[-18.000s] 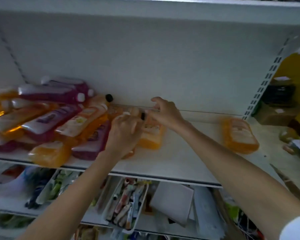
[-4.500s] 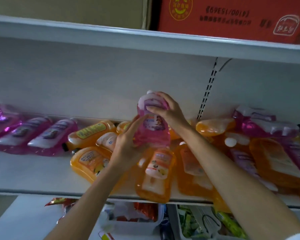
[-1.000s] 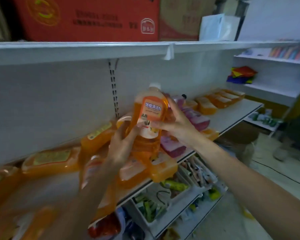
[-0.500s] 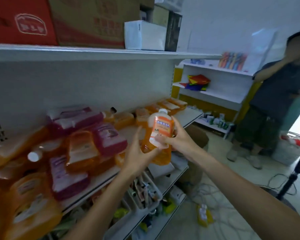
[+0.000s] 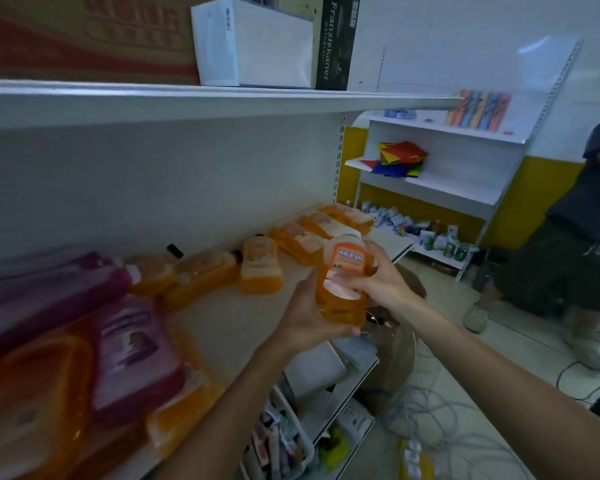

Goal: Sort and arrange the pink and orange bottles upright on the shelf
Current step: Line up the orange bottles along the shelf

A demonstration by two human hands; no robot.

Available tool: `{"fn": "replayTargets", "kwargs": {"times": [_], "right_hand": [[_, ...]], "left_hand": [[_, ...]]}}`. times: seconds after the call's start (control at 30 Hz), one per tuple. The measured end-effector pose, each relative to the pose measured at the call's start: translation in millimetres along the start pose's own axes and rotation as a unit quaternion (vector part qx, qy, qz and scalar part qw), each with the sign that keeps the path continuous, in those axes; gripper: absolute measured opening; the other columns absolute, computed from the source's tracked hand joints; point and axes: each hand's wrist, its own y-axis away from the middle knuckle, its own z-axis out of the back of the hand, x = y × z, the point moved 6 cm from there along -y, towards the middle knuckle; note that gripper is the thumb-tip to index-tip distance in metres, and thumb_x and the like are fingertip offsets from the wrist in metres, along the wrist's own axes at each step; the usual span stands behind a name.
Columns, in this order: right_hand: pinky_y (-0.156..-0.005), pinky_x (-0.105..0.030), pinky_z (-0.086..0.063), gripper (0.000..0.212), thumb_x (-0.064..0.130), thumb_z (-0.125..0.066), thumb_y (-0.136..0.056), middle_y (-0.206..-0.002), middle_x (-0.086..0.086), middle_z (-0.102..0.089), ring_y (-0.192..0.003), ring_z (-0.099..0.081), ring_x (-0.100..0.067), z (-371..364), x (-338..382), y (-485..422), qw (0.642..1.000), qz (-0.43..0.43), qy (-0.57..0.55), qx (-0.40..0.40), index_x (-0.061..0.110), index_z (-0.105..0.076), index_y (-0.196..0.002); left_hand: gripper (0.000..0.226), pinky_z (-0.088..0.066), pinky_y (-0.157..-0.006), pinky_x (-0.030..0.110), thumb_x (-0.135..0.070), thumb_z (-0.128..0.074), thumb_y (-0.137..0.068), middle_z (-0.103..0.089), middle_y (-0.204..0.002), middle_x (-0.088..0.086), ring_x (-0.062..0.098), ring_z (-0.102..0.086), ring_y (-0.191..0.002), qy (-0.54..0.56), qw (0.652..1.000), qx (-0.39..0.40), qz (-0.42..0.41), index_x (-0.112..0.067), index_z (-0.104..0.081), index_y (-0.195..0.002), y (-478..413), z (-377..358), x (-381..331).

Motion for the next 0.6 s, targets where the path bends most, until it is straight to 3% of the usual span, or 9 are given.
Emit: {"fn": "replayTargets", "kwargs": {"times": [0.1, 0.17, 0.27, 0.33, 0.4, 0.5, 0.57, 0.6], "right_hand": [[-0.079, -0.019, -0.041, 0.088, 0.022, -0.081, -0.069, -0.11, 0.009, -0.047, -0.107, -0.048, -0.011, 14, -11, -33, 0.999, -0.005, 0.038, -0.014, 0.023, -0.029, -0.14], [-0.088, -0.023, -0.037, 0.086, 0.029, -0.083, -0.068, -0.114, 0.011, -0.044, -0.109, -0.045, -0.009, 19, -18, -56, 0.996, 0.008, 0.086, -0.012, 0.024, -0.032, -0.137], [-0.091, -0.027, -0.038, 0.085, 0.046, -0.083, -0.061, -0.117, 0.014, -0.049, -0.108, -0.048, -0.008, 20, -38, -99, 0.988, 0.007, 0.15, 0.035, 0.028, -0.038, -0.13], [-0.083, -0.033, -0.049, 0.08, 0.055, -0.082, -0.057, -0.114, 0.009, -0.056, -0.108, -0.054, -0.016, 22, -59, -127, 0.985, -0.032, 0.154, 0.073, 0.032, -0.044, -0.123], [-0.074, -0.036, -0.054, 0.075, 0.055, -0.08, -0.058, -0.111, 0.007, -0.058, -0.106, -0.056, -0.021, 27, -76, -149, 0.982, -0.087, 0.142, 0.091, 0.03, -0.046, -0.12], [-0.086, -0.039, -0.052, 0.091, 0.072, -0.076, -0.047, -0.112, 0.008, -0.058, -0.106, -0.057, -0.019, 49, -89, -187, 0.978, -0.094, 0.169, 0.08, 0.028, -0.047, -0.121], [-0.072, -0.03, -0.053, 0.105, 0.085, -0.067, -0.038, -0.118, 0.004, -0.06, -0.106, -0.059, -0.02, 70, -99, -212, 0.969, -0.092, 0.216, 0.078, 0.027, -0.051, -0.124], [-0.063, -0.024, -0.05, 0.102, 0.083, -0.066, -0.044, -0.121, 0.001, -0.06, -0.107, -0.059, -0.022, 81, -100, -220, 0.963, -0.096, 0.237, 0.082, 0.025, -0.051, -0.126]], "left_hand": [[0.095, -0.047, -0.084, 0.012, -0.021, -0.088, -0.055, -0.056, -0.116, -0.012, 0.005, -0.056, -0.107, -0.002, 1.0, -0.002, 0.012, -0.043, -0.031, -0.128, -31, -5, 15], [0.104, -0.048, -0.09, 0.02, -0.042, -0.087, -0.048, -0.057, -0.12, -0.008, 0.009, -0.056, -0.109, -0.018, 0.999, 0.002, 0.042, -0.05, -0.023, -0.129, -50, -10, 34], [0.101, -0.05, -0.091, 0.039, -0.07, -0.075, -0.041, -0.063, -0.116, -0.006, 0.015, -0.059, -0.107, -0.093, 0.993, -0.012, 0.079, -0.054, -0.028, -0.129, -78, -16, 59], [0.099, -0.049, -0.09, 0.036, -0.079, -0.065, -0.043, -0.063, -0.115, -0.01, 0.012, -0.058, -0.106, -0.161, 0.982, -0.01, 0.099, -0.049, -0.032, -0.131, -93, -19, 70], [0.088, -0.047, -0.088, 0.029, -0.08, -0.057, -0.052, -0.061, -0.114, -0.016, 0.007, -0.057, -0.103, -0.192, 0.975, -0.019, 0.11, -0.047, -0.036, -0.131, -105, -20, 77], [0.056, -0.046, -0.091, 0.029, -0.067, -0.054, -0.072, -0.057, -0.117, -0.016, 0.007, -0.052, -0.11, -0.282, 0.952, -0.056, 0.106, -0.042, -0.049, -0.122, -127, -19, 89], [0.041, -0.039, -0.097, 0.03, -0.057, -0.054, -0.081, -0.05, -0.122, -0.013, 0.01, -0.043, -0.119, -0.373, 0.918, -0.071, 0.119, -0.034, -0.055, -0.115, -136, -19, 91], [0.041, -0.034, -0.1, 0.029, -0.055, -0.055, -0.082, -0.046, -0.124, -0.012, 0.011, -0.039, -0.122, -0.377, 0.913, -0.078, 0.133, -0.032, -0.055, -0.116, -138, -18, 94]]}}
